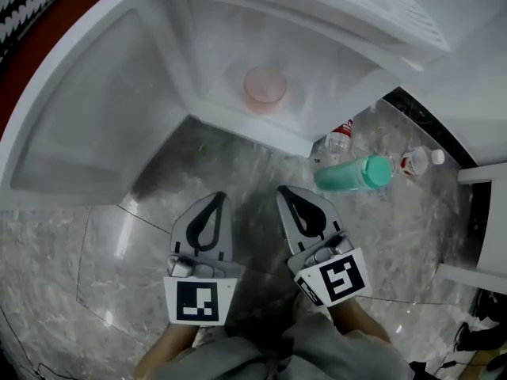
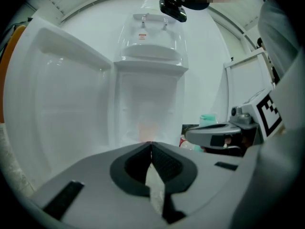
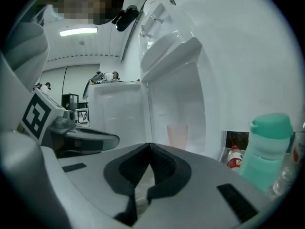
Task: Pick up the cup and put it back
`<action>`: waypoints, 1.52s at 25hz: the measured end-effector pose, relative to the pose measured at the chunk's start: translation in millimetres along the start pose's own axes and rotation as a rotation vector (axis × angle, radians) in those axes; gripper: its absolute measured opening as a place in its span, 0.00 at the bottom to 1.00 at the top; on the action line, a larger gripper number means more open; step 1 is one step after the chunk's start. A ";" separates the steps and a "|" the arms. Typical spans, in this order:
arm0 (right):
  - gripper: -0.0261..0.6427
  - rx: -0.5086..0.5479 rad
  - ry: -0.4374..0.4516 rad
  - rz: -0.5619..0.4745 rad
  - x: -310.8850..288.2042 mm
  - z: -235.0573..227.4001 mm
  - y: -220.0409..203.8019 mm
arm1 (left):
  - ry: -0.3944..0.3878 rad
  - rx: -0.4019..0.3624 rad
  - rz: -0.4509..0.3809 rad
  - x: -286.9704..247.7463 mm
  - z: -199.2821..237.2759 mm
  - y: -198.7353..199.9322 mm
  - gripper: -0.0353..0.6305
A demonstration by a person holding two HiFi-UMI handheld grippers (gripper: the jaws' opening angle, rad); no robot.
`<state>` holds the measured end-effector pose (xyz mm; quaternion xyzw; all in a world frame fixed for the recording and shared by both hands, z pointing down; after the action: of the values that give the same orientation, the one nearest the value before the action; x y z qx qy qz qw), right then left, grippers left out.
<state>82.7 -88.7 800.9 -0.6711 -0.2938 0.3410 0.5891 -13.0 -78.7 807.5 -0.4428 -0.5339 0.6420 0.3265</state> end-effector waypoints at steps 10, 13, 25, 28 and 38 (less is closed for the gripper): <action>0.05 0.039 0.147 0.055 -20.9 28.1 -1.5 | -0.023 -0.010 -0.004 4.6 11.0 6.8 0.07; 0.05 0.078 0.241 0.066 -36.8 36.7 21.4 | -0.026 -0.039 0.004 8.5 22.1 23.5 0.07; 0.05 0.050 0.315 0.067 -35.5 80.8 189.0 | 0.054 -0.028 0.079 72.1 67.7 193.0 0.07; 0.05 0.094 0.265 0.083 -37.0 103.7 215.8 | 0.025 -0.030 0.030 104.1 78.6 217.8 0.07; 0.05 0.113 0.168 0.070 19.9 185.8 516.1 | 0.037 0.097 -0.059 237.2 87.3 481.3 0.07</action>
<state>-58.6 -31.9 273.5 -0.6727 -0.2003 0.3199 0.6364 -160.9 -5.9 289.5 -0.4222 -0.5091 0.6489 0.3762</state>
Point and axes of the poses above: the fingertips, and each gripper's own axes: x backward along the fingers, z to its left, y out of its top, the point moved 1 cm from there along x, backward along the fingers, and after that the axes turned 6 degrees about -z, right-handed, at the moved point
